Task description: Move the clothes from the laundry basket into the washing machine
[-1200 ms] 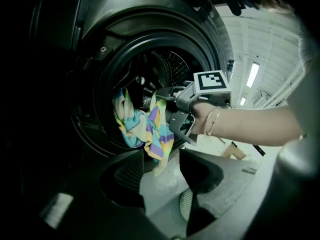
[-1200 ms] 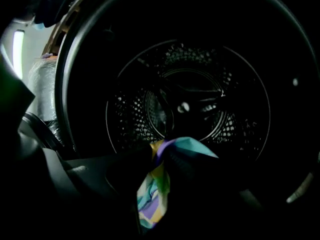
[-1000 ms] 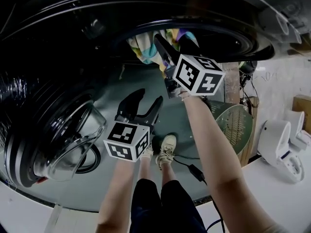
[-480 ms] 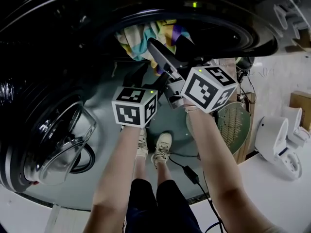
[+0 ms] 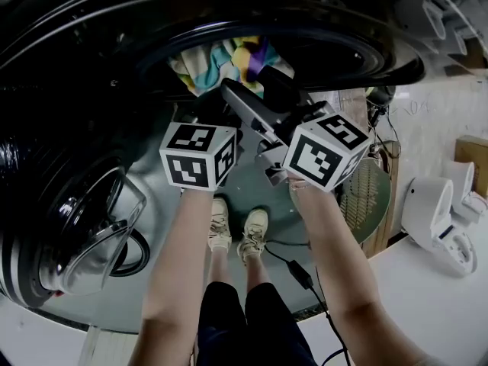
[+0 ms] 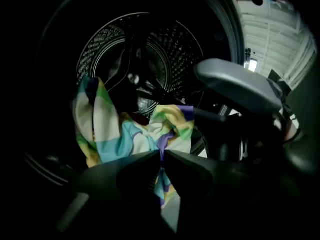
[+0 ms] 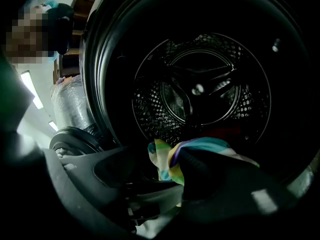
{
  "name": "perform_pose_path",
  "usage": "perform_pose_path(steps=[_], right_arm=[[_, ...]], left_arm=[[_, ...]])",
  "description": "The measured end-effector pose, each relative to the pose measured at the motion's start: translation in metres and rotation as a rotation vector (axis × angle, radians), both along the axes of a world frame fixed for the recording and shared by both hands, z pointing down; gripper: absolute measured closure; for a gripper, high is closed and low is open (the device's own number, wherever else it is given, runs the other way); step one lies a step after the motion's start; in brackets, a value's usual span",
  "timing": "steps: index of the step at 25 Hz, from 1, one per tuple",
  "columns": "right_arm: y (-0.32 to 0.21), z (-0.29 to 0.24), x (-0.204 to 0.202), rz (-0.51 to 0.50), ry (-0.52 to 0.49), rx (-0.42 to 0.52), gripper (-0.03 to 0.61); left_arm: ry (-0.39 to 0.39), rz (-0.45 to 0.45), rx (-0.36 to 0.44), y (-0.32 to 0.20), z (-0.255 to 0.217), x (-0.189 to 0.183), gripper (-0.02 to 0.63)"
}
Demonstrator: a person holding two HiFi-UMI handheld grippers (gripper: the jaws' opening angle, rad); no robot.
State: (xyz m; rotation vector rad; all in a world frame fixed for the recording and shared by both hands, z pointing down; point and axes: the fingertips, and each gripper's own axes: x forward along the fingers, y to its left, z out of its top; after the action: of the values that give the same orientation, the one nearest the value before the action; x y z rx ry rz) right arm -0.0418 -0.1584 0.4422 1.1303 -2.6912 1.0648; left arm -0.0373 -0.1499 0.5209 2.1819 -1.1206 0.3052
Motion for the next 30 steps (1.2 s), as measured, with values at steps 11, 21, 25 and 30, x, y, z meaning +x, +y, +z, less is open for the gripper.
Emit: perform_pose_path(steps=[11,21,25,30], right_arm=[[0.026,0.059,0.035,0.056,0.182,-0.088,0.190],[0.024,0.158,0.010,0.003,0.364,-0.285,0.270],[0.018,0.157,0.006,-0.017,0.381,-0.303,0.450],[-0.001,0.120,-0.004,-0.030,0.339,-0.157,0.509]], left_arm=[[0.029,-0.093,0.105,-0.026,-0.045,-0.040,0.591],[0.058,-0.142,0.131,-0.041,-0.053,-0.057,0.594],[0.042,-0.194,0.091,-0.032,-0.042,-0.065,0.564],[0.045,-0.205,0.061,-0.017,-0.036,-0.070,0.514]])
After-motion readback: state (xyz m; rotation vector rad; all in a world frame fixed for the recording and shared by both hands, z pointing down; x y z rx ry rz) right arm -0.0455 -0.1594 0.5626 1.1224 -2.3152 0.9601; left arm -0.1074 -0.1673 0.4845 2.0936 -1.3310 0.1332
